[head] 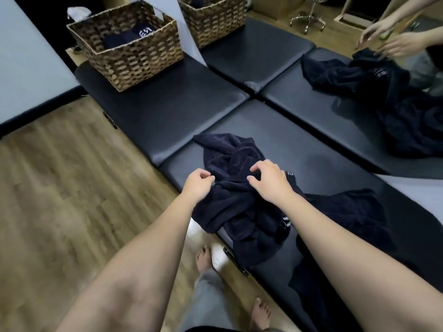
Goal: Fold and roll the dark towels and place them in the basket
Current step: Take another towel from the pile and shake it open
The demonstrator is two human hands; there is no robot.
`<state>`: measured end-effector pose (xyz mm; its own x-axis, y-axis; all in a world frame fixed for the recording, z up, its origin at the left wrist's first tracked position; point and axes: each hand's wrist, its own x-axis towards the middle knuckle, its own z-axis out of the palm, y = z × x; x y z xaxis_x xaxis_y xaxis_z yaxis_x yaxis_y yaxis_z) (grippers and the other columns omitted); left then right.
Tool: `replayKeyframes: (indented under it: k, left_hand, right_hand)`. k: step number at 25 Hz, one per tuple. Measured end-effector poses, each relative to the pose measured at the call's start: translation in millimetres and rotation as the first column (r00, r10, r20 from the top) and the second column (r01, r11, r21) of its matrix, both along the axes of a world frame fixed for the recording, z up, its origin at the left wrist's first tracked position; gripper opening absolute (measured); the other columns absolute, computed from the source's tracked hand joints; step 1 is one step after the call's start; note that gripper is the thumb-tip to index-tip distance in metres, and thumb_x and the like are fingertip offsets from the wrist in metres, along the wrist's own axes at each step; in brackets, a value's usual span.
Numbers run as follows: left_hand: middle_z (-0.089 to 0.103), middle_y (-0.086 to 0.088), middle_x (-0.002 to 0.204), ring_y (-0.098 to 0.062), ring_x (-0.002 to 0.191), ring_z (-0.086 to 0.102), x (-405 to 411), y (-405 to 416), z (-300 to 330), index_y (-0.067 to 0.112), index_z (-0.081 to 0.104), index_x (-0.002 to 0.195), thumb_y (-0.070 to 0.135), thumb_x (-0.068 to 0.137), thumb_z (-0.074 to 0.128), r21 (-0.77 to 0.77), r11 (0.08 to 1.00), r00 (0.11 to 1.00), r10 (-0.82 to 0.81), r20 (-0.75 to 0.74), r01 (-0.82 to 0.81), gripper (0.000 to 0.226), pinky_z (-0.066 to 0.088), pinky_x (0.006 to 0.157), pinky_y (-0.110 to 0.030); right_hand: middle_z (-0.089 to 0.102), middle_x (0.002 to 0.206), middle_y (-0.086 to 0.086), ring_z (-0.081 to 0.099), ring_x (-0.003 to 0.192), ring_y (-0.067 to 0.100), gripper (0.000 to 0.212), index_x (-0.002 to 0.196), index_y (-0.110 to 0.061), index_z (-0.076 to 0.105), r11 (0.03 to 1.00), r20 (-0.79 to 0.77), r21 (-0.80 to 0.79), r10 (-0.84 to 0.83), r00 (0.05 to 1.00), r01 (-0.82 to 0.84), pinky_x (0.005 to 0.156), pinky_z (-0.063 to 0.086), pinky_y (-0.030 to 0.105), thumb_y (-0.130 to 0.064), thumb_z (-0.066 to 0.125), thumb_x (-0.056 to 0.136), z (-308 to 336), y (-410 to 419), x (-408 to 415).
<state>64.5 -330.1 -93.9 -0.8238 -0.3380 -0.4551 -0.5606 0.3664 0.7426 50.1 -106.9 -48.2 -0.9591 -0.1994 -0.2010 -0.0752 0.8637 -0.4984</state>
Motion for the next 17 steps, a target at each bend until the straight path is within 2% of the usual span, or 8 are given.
replayKeyframes:
  k: [2, 4, 7, 9, 11, 13, 15, 17]
  left_hand:
    - [0.066, -0.005, 0.119, -0.022, 0.105, 0.06, -28.3, -10.6, -19.3, 0.012, 0.064, 0.12, 0.028, 0.096, 0.066, 0.071, 0.997, 0.995, 0.019, 0.096, -0.026, 0.029, 0.045, 0.093, -0.029]
    - [0.064, -0.007, 0.127, -0.025, 0.112, 0.061, -49.0, -19.2, -30.8, 0.011, 0.06, 0.13, 0.032, 0.096, 0.066, 0.101, 0.994, 0.984, 0.017, 0.178, -0.035, 0.04, 0.047, 0.099, -0.034]
    - [0.066, -0.007, 0.126, -0.023, 0.106, 0.063, -91.2, -31.8, -54.1, 0.01, 0.057, 0.132, 0.039, 0.092, 0.07, 0.17, 0.983, 0.97, 0.021, 0.241, -0.064, 0.051, 0.049, 0.095, -0.033]
    - [0.066, -0.007, 0.128, -0.025, 0.109, 0.065, -111.6, -28.4, -66.9, 0.011, 0.057, 0.133, 0.048, 0.084, 0.073, 0.19, 0.978, 0.959, 0.027, 0.28, -0.083, 0.063, 0.052, 0.1, -0.039]
    - [0.057, -0.009, 0.144, -0.029, 0.124, 0.059, -125.6, -15.3, -73.1, 0.011, 0.049, 0.144, 0.049, 0.088, 0.071, 0.256, 0.965, 0.952, -0.025, 0.305, -0.057, 0.072, 0.047, 0.108, -0.041]
    - [0.038, -0.008, 0.159, -0.03, 0.142, 0.042, -135.8, -1.7, -67.9, 0.01, 0.03, 0.157, 0.042, 0.1, 0.059, 0.302, 0.953, 0.942, -0.079, 0.326, -0.025, 0.072, 0.035, 0.117, -0.04]
    - [0.029, -0.005, 0.164, -0.029, 0.147, 0.034, -153.7, 0.2, -63.0, 0.011, 0.023, 0.159, 0.042, 0.104, 0.051, 0.322, 0.946, 0.954, -0.056, 0.295, -0.044, 0.069, 0.032, 0.12, -0.042]
    - [0.032, -0.007, 0.162, -0.029, 0.145, 0.037, -177.9, -9.3, -53.3, 0.009, 0.028, 0.158, 0.043, 0.105, 0.048, 0.29, 0.956, 0.981, -0.022, 0.194, -0.036, 0.066, 0.032, 0.119, -0.042]
  right_hand:
    - [0.053, 0.136, 0.003, 0.047, 0.128, 0.029, 0.041, 0.13, -0.021, 0.057, 0.999, 0.063, 0.041, -0.007, 0.998, 0.004, 0.106, 0.035, 0.046, -0.041, 0.063, 0.095, -12.9, -30.0, -26.0]
    - [0.048, 0.145, 0.006, 0.044, 0.133, 0.032, 0.06, 0.141, -0.02, 0.047, 0.99, 0.147, 0.087, -0.126, 0.981, 0.114, 0.107, 0.034, 0.047, -0.047, 0.067, 0.091, -23.4, -51.7, -47.6]
    - [0.029, 0.159, 0.011, 0.038, 0.139, 0.04, 0.105, 0.157, -0.021, 0.017, 0.917, 0.33, 0.275, -0.371, 0.868, 0.288, 0.109, 0.033, 0.053, -0.065, 0.072, 0.079, -50.5, -79.3, -84.9]
    - [0.018, 0.162, 0.013, 0.039, 0.137, 0.043, 0.119, 0.16, -0.025, -0.002, 0.876, 0.394, 0.382, -0.442, 0.806, 0.294, 0.104, 0.039, 0.055, -0.065, 0.074, 0.077, -69.8, -90.9, -92.6]
    - [0.017, 0.158, 0.016, 0.048, 0.126, 0.043, 0.105, 0.159, -0.026, -0.001, 0.861, 0.374, 0.459, -0.412, 0.831, 0.221, 0.095, 0.047, 0.052, -0.046, 0.073, 0.087, -83.9, -97.1, -88.4]
    - [0.032, 0.147, 0.016, 0.056, 0.115, 0.041, 0.074, 0.153, -0.023, 0.02, 0.896, 0.323, 0.393, -0.347, 0.881, 0.209, 0.09, 0.05, 0.046, -0.019, 0.064, 0.093, -90.2, -87.2, -87.3]
    - [0.048, 0.138, 0.013, 0.058, 0.116, 0.037, 0.058, 0.145, -0.02, 0.039, 0.93, 0.3, 0.18, -0.362, 0.883, 0.32, 0.095, 0.047, 0.039, -0.012, 0.061, 0.091, -84.2, -60.1, -94.7]
    - [0.062, 0.128, 0.009, 0.059, 0.116, 0.028, 0.047, 0.136, -0.014, 0.054, 0.871, 0.224, -0.069, -0.461, 0.859, 0.486, 0.093, 0.041, 0.025, -0.01, 0.065, 0.091, -62.5, -27.5, -106.4]
